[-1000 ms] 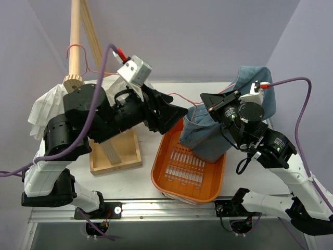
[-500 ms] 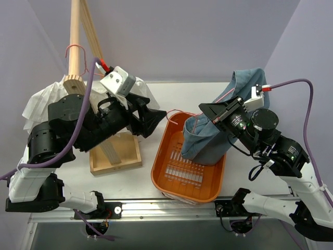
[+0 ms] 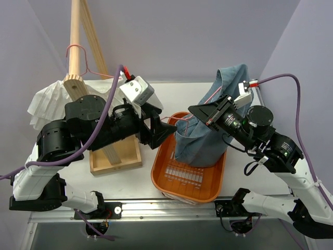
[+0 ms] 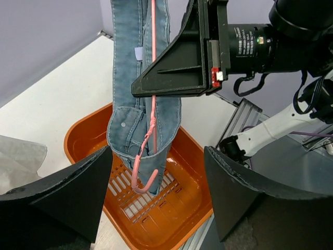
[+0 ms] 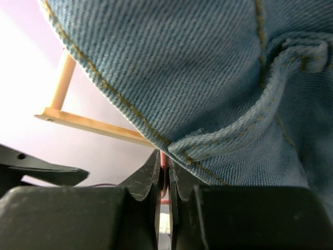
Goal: Remove the skirt from the hanger
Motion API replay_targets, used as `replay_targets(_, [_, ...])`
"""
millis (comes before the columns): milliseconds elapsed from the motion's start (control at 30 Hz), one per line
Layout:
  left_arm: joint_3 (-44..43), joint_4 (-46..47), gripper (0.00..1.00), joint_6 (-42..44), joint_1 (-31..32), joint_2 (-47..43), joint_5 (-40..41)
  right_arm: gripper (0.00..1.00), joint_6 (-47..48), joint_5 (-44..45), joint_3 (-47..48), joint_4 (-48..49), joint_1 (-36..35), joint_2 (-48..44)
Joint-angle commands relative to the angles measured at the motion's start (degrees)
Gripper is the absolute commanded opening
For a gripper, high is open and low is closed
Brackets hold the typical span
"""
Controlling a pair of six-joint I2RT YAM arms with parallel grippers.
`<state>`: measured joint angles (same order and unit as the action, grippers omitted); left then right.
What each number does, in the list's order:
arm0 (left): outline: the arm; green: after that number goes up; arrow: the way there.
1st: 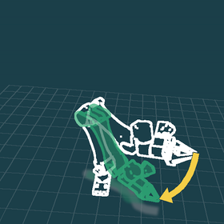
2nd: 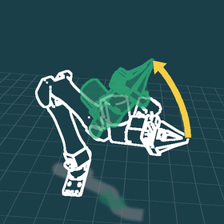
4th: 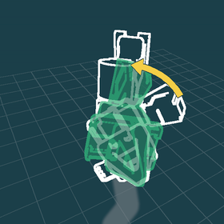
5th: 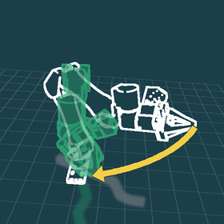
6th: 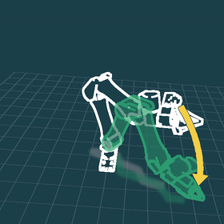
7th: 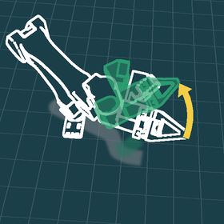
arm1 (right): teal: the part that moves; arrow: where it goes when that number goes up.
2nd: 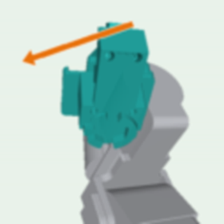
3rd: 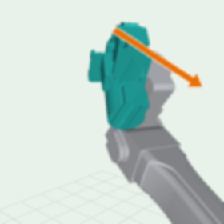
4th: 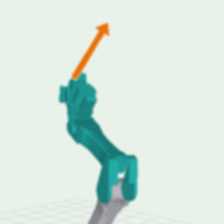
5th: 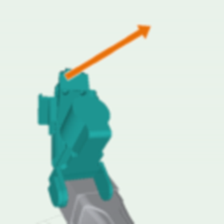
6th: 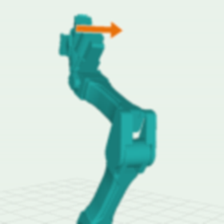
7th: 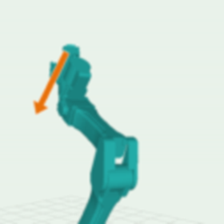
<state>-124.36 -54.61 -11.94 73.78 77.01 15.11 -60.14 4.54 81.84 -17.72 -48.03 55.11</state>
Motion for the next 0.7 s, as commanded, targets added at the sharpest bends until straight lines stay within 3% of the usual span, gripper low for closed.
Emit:
replay_targets(0, [-0.2,-1.2,0.80,-0.8,0.2,-0.7,-1.7,0.00,1.1,-2.9,1.1,9.4,0.2,-1.1])
replay_targets(233, [2.3,-2.1,0.78,-2.1,0.1,-0.8,-1.1,0.00,0.1,-5.9,1.7,12.4,0.2,-0.1])
replay_targets(267, [2.6,-1.7,0.72,-2.2,0.2,-1.0,-1.2,0.00,0.1,-6.2,1.7,12.5,0.2,0.2])
replay_targets(367, [3.3,-0.7,0.29,-2.9,0.2,-1.4,-0.3,0.00,0.2,-7.0,1.3,13.1,0.2,0.7])
replay_targets(400, [3.3,-0.7,0.03,-3.3,0.2,-1.5,1.0,0.00,0.2,-7.4,0.5,13.4,0.2,0.8])
replay_targets(500, [3.2,-1.0,0.02,-5.0,0.2,-2.2,6.1,0.01,1.8,-7.8,-0.5,13.3,0.2,0.6])
replay_targets(533, [3.2,-1.1,0.02,-5.6,0.2,-2.7,7.1,0.29,2.7,-7.5,-0.5,11.6,0.2,0.6])
replay_targets(567, [3.1,-1.3,0.02,-5.8,0.2,-2.8,8.5,0.46,4.8,-7.3,-0.2,9.9,0.2,0.6])
replay_targets(633, [3.0,-1.7,0.02,-5.9,0.1,-3.4,9.4,0.73,7.2,-6.3,0.5,4.8,0.1,0.4])
replay_targets(667, [3.2,-1.6,0.02,-5.8,0.2,-3.5,9.8,0.80,8.1,-4.7,0.6,3.0,0.2,0.2])
